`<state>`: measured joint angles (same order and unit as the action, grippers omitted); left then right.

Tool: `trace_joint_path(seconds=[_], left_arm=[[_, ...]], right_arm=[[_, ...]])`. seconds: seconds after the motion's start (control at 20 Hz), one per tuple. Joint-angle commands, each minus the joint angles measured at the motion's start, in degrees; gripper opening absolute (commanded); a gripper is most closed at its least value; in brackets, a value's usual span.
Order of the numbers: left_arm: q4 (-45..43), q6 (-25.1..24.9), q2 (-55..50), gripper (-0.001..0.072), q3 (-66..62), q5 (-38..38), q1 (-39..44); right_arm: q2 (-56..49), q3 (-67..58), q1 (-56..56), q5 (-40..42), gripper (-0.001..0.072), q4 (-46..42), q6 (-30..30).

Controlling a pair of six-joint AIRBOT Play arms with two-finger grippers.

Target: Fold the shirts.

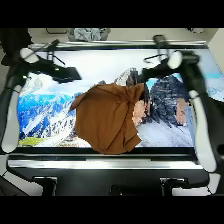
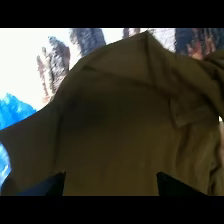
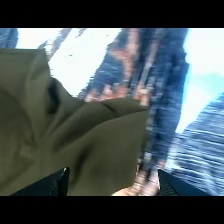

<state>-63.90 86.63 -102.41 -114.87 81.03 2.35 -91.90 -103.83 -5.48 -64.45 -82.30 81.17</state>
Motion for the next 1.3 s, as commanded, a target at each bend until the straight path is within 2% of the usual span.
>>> trace_joint_path(seconds=[0.0,0.15,0.25,0.35,0.45,0.75,0.8,0.85,0.9,1.0,1.05,1.1,1.25], left_arm=[[-3.04,0.37,3.02,0.067,3.91,12.44,-8.63],[-3.02,-1.18,8.41,0.0669,18.84,10.99,-12.11],[-1.9,-2.56,12.35,0.0669,32.22,6.4,-11.87],[2.14,-5.25,15.1,0.0667,44.02,1.51,-10.58],[5.25,-7.06,16.02,0.0666,51.8,-3.04,-8.7],[8.04,-7.37,15.39,0.0656,57.22,-13.55,-1.77],[8.07,-7.08,15.39,0.0628,57.22,-15.3,-0.87],[8.07,-6.73,15.39,0.0502,57.22,-17.14,-0.04],[8.07,-6.01,15.39,0.0413,57.22,-19.06,0.79],[8.04,-3.85,15.39,0.0361,57.22,-22.14,1.99],[8.04,-3.69,15.39,0.0232,57.22,-22.82,2.32],[8.04,-3.87,15.39,0.0047,57.22,-23.04,2.38],[7.98,-4.35,15.45,0.0027,57.2,-23.02,2.27]], right_arm=[[5.31,0.0,10.8,-8.74,0.0648,0.02,-7.48],[5.18,0.94,18.75,-23.02,0.0643,0.7,-13.2],[5.18,3.96,20.33,-26.99,0.0628,0.87,-16.59],[5.18,7.17,19.87,-27.5,0.0629,2.27,-18.29],[5.16,10.45,19.43,-25.79,0.0635,7.56,-19.26],[4.48,17.94,19.45,-20.9,0.0697,17.73,-20.81],[4.46,19.39,19.45,-20.33,0.0703,19.28,-21.62],[4.46,21.16,19.43,-19.08,0.0707,20.96,-22.1],[4.46,23.06,19.43,-17.46,0.0707,22.62,-22.18],[4.46,26.56,19.1,-13.9,0.0707,25.46,-23.28],[4.44,28.02,18.43,-12.0,0.0707,25.73,-23.78],[4.24,28.94,17.4,-10.27,0.0707,25.75,-24.22],[2.25,29.4,12.33,-4.72,0.0709,26.8,-25.05]])
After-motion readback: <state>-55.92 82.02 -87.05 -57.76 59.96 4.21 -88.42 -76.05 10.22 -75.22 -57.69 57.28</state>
